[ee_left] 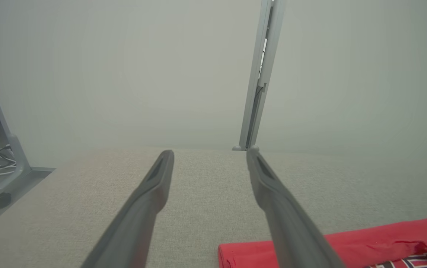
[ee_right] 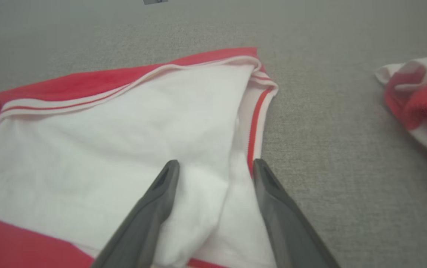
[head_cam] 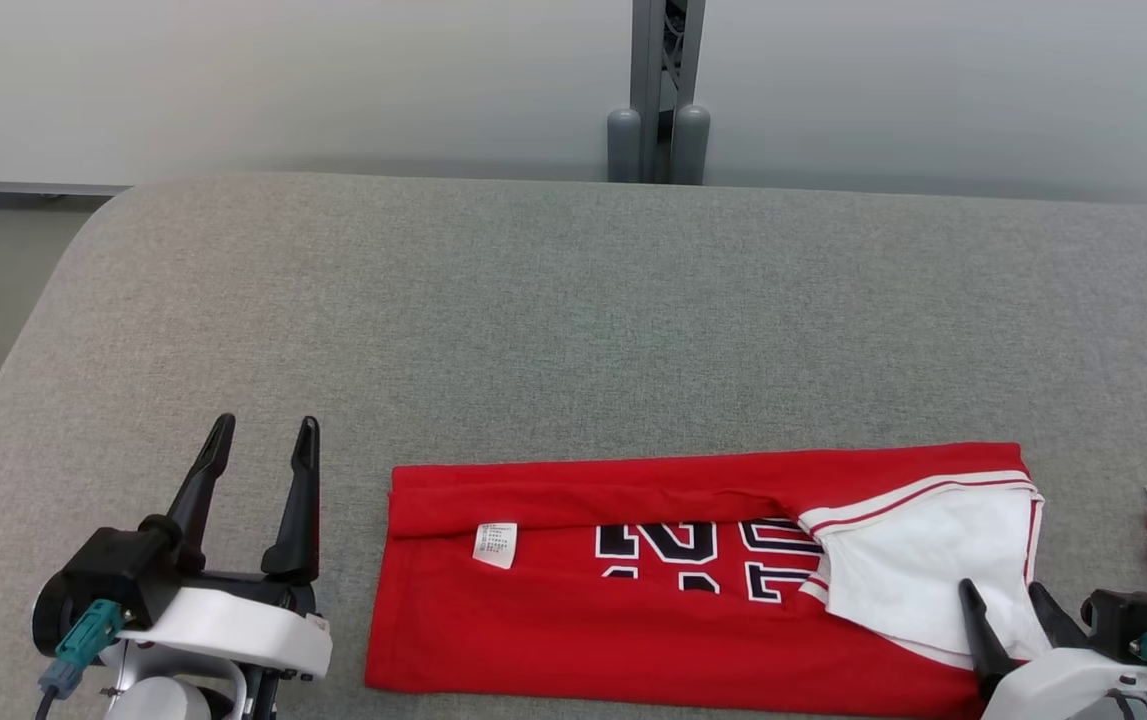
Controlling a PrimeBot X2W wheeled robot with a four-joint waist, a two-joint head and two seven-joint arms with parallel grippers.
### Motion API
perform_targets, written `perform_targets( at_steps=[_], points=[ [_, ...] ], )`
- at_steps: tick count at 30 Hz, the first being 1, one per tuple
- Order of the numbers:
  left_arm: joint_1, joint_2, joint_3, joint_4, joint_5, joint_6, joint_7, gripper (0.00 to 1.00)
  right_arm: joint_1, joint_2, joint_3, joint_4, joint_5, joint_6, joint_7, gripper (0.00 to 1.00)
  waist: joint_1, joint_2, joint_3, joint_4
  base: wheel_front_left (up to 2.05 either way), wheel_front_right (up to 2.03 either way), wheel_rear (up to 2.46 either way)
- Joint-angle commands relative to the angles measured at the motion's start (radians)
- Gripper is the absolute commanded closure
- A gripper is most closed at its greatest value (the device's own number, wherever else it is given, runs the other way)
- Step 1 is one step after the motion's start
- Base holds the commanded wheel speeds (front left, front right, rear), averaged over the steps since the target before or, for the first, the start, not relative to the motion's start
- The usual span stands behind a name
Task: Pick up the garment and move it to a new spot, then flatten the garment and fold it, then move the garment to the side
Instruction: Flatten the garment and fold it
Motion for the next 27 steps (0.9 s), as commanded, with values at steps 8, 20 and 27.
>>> perform_targets(
  at_steps=[8, 20, 27],
  points=[
    [-0.036, 0.002, 0.005, 0.019, 0.001, -0.013, -0.01, 0.0, -0.038, 0.005, -0.025, 0.135, 0.002, -0.002, -0.031, 0.0, 0.0, -0.0001, 0.014, -0.004, 0.0, 0.0, 0.0],
    [-0.033, -0.001, 0.023, 0.028, 0.0, -0.014, -0.014, 0.0, -0.059, 0.006, 0.042, 0.188, 0.131, -0.002, -0.082, 1.0, 0.0, -0.0001, 0.022, -0.033, 0.0, 0.0, 0.0],
    [-0.036, -0.001, 0.03, 0.023, 0.006, -0.019, -0.016, 0.0, -0.059, -0.051, -0.052, 0.171, 0.155, -0.004, -0.127, 1.0, 0.0, -0.0001, 0.025, -0.071, 0.0, 0.0, 0.0]
  ],
)
